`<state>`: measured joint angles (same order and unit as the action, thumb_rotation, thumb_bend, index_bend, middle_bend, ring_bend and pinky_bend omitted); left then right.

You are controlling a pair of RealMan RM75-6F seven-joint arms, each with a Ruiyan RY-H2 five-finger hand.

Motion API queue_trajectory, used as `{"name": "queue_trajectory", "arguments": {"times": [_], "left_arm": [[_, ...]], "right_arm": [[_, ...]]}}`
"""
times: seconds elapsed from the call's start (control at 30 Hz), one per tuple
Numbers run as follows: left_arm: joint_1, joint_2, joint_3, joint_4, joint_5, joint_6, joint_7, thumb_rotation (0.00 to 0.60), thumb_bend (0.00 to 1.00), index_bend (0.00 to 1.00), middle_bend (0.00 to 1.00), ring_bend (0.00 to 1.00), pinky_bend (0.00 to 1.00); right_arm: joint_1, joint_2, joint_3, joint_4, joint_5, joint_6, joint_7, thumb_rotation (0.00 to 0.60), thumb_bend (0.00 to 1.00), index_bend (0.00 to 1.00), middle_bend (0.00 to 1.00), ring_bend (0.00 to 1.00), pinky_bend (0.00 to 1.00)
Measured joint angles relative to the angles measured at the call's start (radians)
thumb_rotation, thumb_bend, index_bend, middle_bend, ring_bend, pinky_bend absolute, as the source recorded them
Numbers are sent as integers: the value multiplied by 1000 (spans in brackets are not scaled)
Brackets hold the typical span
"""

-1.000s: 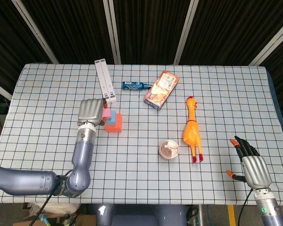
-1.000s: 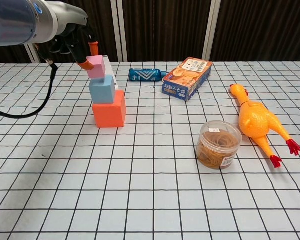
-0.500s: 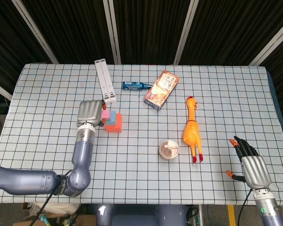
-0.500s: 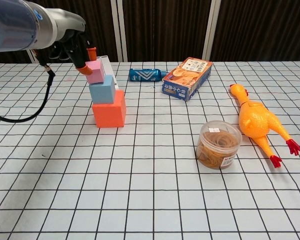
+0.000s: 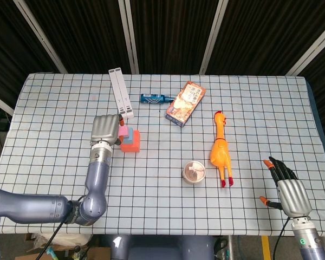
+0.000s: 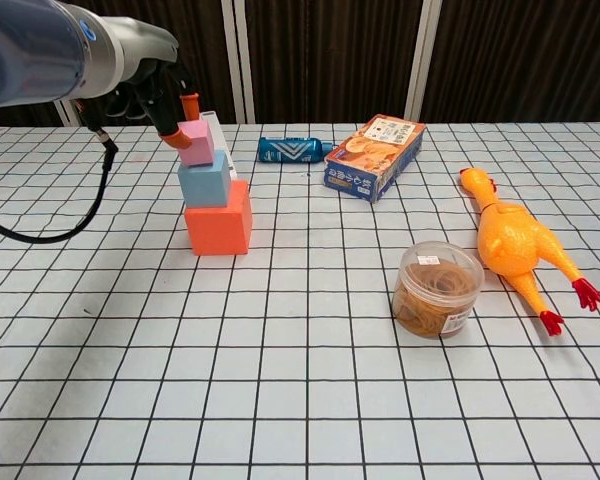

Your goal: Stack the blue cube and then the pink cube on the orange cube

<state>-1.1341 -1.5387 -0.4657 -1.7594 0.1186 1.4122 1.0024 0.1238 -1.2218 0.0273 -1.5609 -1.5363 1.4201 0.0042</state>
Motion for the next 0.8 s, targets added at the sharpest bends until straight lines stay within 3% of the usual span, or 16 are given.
{"name": "queue_trajectory", "arguments": {"times": [0.8], "left_arm": [[1,1,13,6,12,-15,-6,600,363,393,1000,797,804]], "right_arm": [[0,-3,0,0,-1,1,-4,600,160,102,74,103,195]]}}
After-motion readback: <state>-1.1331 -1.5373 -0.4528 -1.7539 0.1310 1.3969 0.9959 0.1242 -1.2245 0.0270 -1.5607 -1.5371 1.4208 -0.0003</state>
